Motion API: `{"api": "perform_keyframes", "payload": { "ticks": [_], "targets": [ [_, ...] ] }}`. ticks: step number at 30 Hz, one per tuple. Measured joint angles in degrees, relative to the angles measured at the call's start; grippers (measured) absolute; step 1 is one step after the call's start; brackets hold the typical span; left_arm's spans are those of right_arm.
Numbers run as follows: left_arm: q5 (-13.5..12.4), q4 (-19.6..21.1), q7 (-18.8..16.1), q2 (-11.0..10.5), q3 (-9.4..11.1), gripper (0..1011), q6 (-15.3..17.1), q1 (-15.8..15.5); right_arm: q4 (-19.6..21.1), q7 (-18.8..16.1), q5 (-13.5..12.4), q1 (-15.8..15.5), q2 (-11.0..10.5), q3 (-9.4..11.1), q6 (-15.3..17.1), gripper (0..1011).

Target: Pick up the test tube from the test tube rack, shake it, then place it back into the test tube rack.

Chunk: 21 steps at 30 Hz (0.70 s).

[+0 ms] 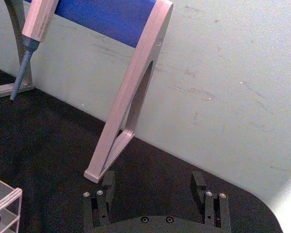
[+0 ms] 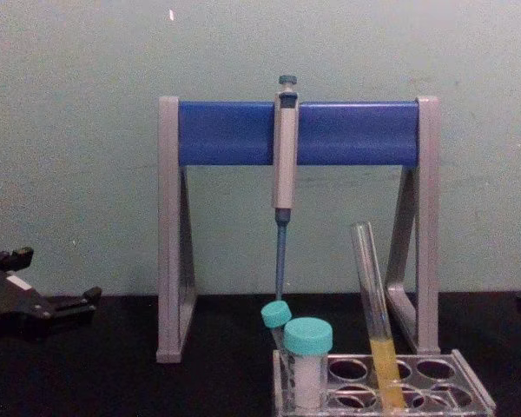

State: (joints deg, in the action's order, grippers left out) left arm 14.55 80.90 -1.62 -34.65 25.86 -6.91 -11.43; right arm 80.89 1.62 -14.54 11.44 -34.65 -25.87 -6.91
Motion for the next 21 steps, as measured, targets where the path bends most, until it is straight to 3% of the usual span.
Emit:
{"api": "perform_keyframes", "payload": {
  "ticks": [21],
  "targets": [
    [0.0,0.0,0.0,0.0,0.0,1001,0.0,0.0,0.0,0.0,0.0,0.0,0.0,0.0,0.0,1000]
  ]
}}
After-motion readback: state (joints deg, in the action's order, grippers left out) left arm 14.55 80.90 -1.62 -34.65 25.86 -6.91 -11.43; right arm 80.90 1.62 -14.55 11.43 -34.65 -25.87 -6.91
